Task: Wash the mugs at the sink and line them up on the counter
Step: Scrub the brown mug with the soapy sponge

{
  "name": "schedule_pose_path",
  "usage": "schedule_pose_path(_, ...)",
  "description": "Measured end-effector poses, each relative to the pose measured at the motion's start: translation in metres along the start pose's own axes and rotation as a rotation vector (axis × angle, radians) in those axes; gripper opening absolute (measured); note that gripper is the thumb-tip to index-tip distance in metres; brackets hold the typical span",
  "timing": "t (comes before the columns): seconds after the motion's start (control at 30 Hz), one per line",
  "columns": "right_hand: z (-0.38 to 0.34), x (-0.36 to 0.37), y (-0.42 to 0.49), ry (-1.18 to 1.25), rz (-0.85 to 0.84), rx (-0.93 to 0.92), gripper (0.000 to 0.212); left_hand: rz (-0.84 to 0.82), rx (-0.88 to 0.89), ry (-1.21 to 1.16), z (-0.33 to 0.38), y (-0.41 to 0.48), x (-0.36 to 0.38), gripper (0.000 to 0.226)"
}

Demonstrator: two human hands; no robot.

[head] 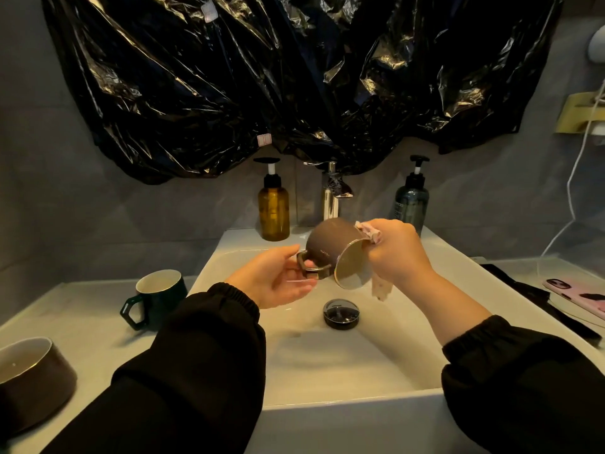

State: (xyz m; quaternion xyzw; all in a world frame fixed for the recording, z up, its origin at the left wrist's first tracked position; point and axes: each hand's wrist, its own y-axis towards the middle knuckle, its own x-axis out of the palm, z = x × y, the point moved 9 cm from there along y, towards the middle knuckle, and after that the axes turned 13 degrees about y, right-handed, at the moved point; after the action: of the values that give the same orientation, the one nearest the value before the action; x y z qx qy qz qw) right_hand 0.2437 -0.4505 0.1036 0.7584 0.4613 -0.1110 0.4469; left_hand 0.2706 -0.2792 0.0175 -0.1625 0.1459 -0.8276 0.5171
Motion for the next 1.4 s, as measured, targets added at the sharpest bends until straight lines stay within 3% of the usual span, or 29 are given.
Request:
schedule_pose_path(0.1,0.019,0.001,-0.003,-0.098,-0.088,0.216,0.017,0.359,0.373,0.68,0.037,-0.008,-0.007,0.028)
schedule_pose_path(0.17,0.027,0.003,-0.007,-0.128,-0.139,0.295,0.02,0.305,0.555,0.948,0.049,-0.015,0.014,0.023)
schedule_pose_path(0.3,0.031,0.006,-0.011,-0.13,-0.189,0.356,0.027,0.072,0.479,1.278,0.024,-0.006,0.036,0.027)
schedule_pose_path(0.43,0.038,0.011,-0.01,-0.063,-0.215,0.36,0.017,-0.001,0.47,1.143,0.02,-0.005,0.035,0.026)
schedule_pose_path(0.53,0.038,0.004,-0.002,0.101,-0.123,0.347,0.012,0.095,0.494,0.898,0.031,-0.006,0.025,0.029)
schedule_pose_path(0.63,0.042,0.003,-0.005,0.697,-0.108,0.564,0.032,0.2,0.509,0.782,0.037,-0.008,0.016,0.025)
schedule_pose_path(0.7,0.027,0.013,-0.011,1.209,-0.247,0.638,0.016,0.254,0.535,0.808,0.039,-0.007,0.013,0.026)
schedule_pose_path(0.73,0.019,0.013,-0.013,1.3,-0.324,0.612,0.003,0.279,0.54,0.826,0.039,-0.006,0.012,0.026)
schedule_pose_path(0.77,0.014,0.013,-0.016,1.252,-0.38,0.572,0.006,0.302,0.542,0.843,0.039,-0.005,0.011,0.026)
schedule_pose_path(0.83,0.01,0.017,-0.02,0.83,-0.43,0.452,0.014,0.332,0.556,0.9,0.039,-0.005,0.012,0.029)
schedule_pose_path(0.93,-0.001,0.02,-0.014,0.14,-0.309,0.254,0.006,0.332,0.607,0.993,0.039,-0.007,0.017,0.028)
schedule_pose_path(1.0,-0.009,0.031,-0.012,-0.034,-0.3,0.169,0.006,0.304,0.639,1.009,0.039,-0.011,0.023,0.025)
schedule_pose_path(1.13,-0.022,0.054,-0.019,0.035,-0.458,0.101,0.018,0.31,0.704,1.099,0.042,-0.017,0.031,0.025)
schedule_pose_path(1.23,-0.025,0.06,-0.033,0.192,-0.626,0.164,0.028,0.343,0.703,1.089,0.043,-0.018,0.027,0.022)
schedule_pose_path(1.4,-0.01,0.036,-0.025,0.337,-0.501,0.277,0.022,0.37,0.723,1.072,0.048,-0.021,0.022,0.023)
